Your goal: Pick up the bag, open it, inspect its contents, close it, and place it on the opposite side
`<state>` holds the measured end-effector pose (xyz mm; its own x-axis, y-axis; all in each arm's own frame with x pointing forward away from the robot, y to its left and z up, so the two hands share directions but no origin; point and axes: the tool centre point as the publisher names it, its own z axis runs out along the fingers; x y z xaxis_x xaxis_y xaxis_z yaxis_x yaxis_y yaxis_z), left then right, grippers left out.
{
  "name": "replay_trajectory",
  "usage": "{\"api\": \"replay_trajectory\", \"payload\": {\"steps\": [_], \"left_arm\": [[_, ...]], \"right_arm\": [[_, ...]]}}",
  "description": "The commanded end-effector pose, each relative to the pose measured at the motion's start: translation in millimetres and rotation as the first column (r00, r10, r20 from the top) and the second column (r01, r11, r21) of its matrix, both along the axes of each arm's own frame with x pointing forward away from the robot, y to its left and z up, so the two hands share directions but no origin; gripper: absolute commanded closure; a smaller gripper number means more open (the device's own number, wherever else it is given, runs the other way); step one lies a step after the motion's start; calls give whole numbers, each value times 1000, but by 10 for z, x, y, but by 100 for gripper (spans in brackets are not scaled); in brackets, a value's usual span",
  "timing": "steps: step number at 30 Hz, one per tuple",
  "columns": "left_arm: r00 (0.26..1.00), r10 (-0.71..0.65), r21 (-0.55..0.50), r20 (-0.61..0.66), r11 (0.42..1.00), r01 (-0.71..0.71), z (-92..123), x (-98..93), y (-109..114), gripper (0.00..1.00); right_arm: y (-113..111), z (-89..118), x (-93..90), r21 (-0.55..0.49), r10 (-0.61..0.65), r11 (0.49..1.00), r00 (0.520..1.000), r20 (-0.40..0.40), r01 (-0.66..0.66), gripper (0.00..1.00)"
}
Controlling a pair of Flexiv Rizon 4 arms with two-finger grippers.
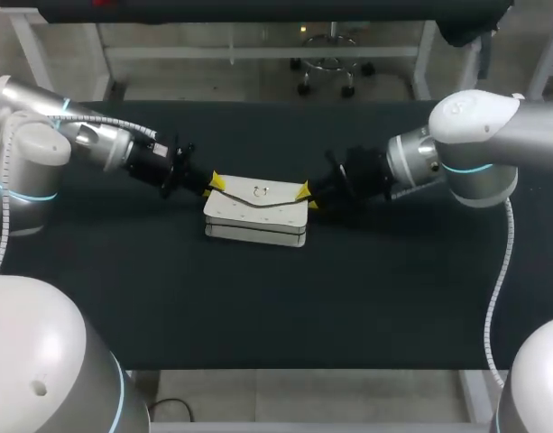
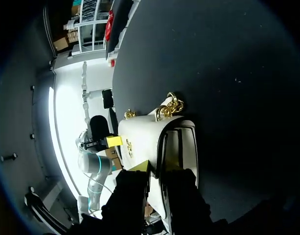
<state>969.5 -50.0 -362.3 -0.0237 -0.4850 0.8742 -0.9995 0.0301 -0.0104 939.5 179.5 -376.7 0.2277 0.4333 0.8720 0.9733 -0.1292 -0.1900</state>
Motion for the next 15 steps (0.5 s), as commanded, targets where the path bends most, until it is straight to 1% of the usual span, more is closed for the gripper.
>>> {"api": "replay_trajectory", "payload": {"steps": [1, 4, 5, 6, 7, 8, 9, 12, 13, 14, 15], "left_arm": [[1000, 4, -2, -1, 1000, -4, -21, -1, 0, 100], [1000, 5, 3, 5, 1000, -5, -6, -21, 9, 100], [1000, 6, 4, 9, 1000, -6, 5, -28, 12, 93], [1000, 6, 4, 14, 1000, -6, 17, -35, 14, 64], [1000, 6, 5, 19, 1000, -6, 28, -42, 14, 56], [1000, 5, 6, 22, 1000, -5, 38, -51, 12, 51], [1000, 4, 6, 25, 1000, -5, 45, -57, 9, 42], [1000, 4, 6, 28, 1000, -4, 48, -65, -1, 45], [1000, 4, 6, 28, 1000, -4, 40, -64, -4, 54], [1000, 5, 7, 29, 1000, -5, 28, -61, -6, 60], [1000, 6, 6, 26, 1000, -7, 15, -55, -5, 61]], "right_arm": [[-9, -16, 7, 8, 1, 1000, 1000, -1, -1, 100], [-11, -17, 5, 11, 0, 1000, 1000, -3, 0, 100], [-16, -13, 1, 14, -1, 1000, 1000, -2, 1, 100], [-19, -7, -3, 15, -1, 1000, 1000, 0, 1, 98], [-20, -1, -5, 16, -2, 1000, 1000, 1, 2, 67], [-21, 5, -7, 17, -2, 1000, 1000, 3, 2, 57], [-22, 9, -9, 19, -3, 1000, 1000, 5, 3, 54], [-21, 15, -10, 22, -6, 1000, 1000, 7, 5, 51], [-21, 15, -10, 24, -7, 1000, 1000, 7, 7, 51], [-18, 15, -8, 25, -8, 1000, 1000, 6, 8, 51], [-13, 9, -4, 26, -10, 1000, 1000, 5, 10, 51]]}}
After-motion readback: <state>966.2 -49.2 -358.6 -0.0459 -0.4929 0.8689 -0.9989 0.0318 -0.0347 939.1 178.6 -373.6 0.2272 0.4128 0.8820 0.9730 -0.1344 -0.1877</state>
